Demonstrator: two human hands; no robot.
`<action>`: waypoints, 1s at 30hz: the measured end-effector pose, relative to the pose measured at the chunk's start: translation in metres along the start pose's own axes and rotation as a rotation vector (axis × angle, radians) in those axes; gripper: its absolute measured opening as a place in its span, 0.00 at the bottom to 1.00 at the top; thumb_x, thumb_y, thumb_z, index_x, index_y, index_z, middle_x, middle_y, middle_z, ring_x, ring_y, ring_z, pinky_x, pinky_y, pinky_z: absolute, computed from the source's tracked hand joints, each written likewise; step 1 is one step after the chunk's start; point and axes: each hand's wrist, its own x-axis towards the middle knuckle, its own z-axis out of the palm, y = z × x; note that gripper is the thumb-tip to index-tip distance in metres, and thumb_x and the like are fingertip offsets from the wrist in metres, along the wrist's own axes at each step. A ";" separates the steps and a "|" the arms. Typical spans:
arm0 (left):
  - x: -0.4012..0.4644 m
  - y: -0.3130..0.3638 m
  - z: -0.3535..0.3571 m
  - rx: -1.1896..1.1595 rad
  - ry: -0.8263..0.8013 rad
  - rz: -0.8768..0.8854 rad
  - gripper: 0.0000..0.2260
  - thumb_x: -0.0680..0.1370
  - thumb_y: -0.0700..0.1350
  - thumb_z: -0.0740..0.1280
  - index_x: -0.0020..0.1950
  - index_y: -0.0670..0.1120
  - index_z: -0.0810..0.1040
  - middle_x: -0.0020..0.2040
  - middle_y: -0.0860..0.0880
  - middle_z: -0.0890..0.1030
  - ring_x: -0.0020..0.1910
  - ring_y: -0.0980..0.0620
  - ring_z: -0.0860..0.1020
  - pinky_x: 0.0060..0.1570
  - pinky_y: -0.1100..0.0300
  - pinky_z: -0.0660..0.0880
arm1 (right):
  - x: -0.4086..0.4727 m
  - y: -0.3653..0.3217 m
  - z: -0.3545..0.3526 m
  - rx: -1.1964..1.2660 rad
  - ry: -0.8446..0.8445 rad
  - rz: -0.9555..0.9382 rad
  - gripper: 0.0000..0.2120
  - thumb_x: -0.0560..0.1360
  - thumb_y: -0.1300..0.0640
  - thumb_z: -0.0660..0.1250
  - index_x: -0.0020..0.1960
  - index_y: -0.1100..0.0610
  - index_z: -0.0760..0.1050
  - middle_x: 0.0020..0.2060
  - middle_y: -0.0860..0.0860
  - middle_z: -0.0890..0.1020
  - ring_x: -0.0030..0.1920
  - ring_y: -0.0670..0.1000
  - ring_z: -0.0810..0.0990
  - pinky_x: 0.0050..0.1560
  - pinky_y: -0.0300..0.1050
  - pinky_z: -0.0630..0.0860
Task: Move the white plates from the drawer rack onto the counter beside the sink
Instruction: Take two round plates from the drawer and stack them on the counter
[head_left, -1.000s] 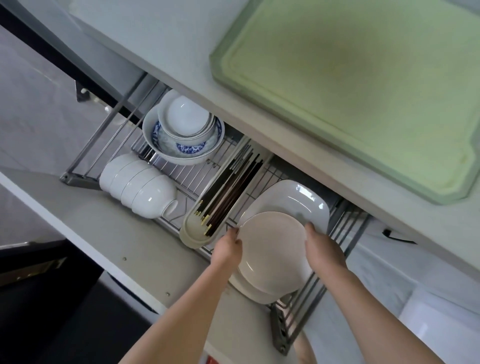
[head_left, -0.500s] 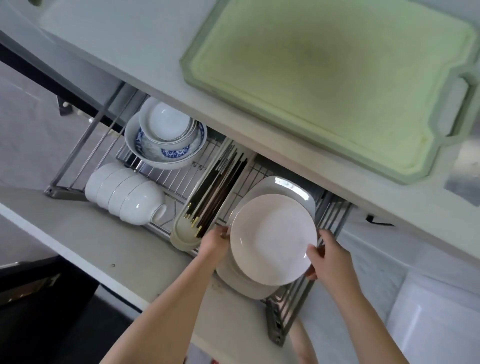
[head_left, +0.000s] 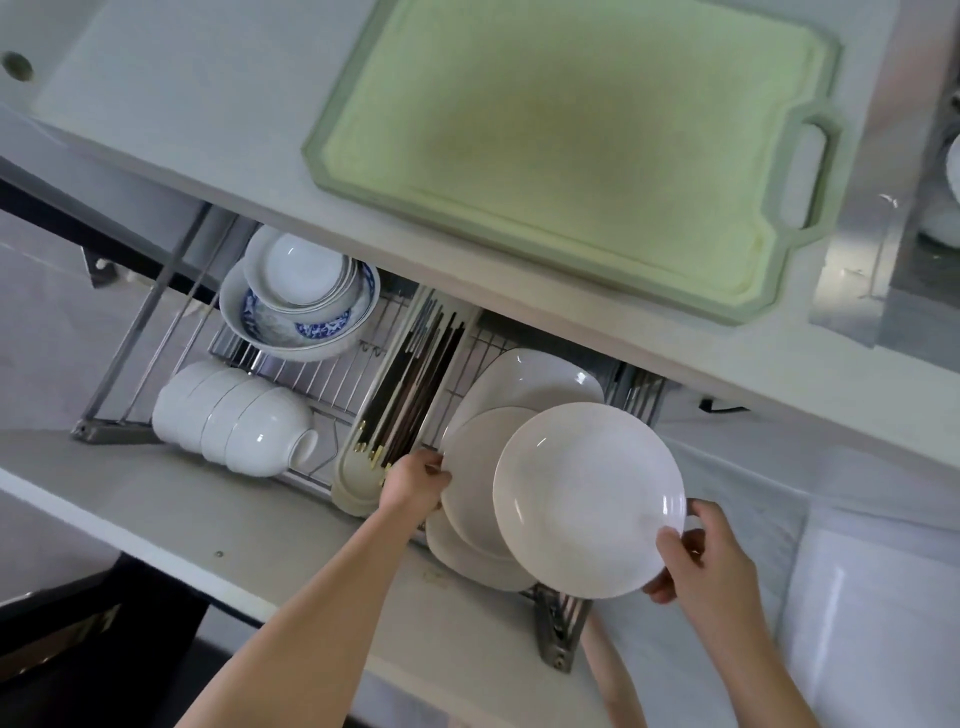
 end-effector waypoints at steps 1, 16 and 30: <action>-0.001 0.000 -0.002 -0.007 0.004 0.003 0.15 0.75 0.40 0.65 0.62 0.46 0.76 0.46 0.48 0.81 0.43 0.46 0.81 0.47 0.50 0.82 | -0.002 0.001 0.000 0.009 0.001 0.005 0.11 0.75 0.63 0.62 0.52 0.49 0.69 0.32 0.56 0.80 0.22 0.50 0.80 0.21 0.32 0.73; -0.075 0.007 -0.046 -0.280 0.128 0.098 0.10 0.73 0.39 0.66 0.53 0.47 0.75 0.44 0.45 0.83 0.34 0.45 0.84 0.37 0.48 0.83 | -0.049 -0.005 -0.015 0.108 -0.006 0.024 0.07 0.75 0.63 0.63 0.51 0.53 0.70 0.35 0.59 0.81 0.23 0.50 0.81 0.21 0.33 0.74; -0.215 -0.002 -0.076 -0.657 0.288 0.212 0.07 0.72 0.37 0.71 0.48 0.43 0.78 0.43 0.41 0.83 0.32 0.50 0.83 0.28 0.58 0.80 | -0.118 -0.010 -0.102 0.242 -0.059 -0.167 0.07 0.76 0.63 0.64 0.47 0.51 0.72 0.23 0.58 0.80 0.22 0.57 0.80 0.24 0.45 0.76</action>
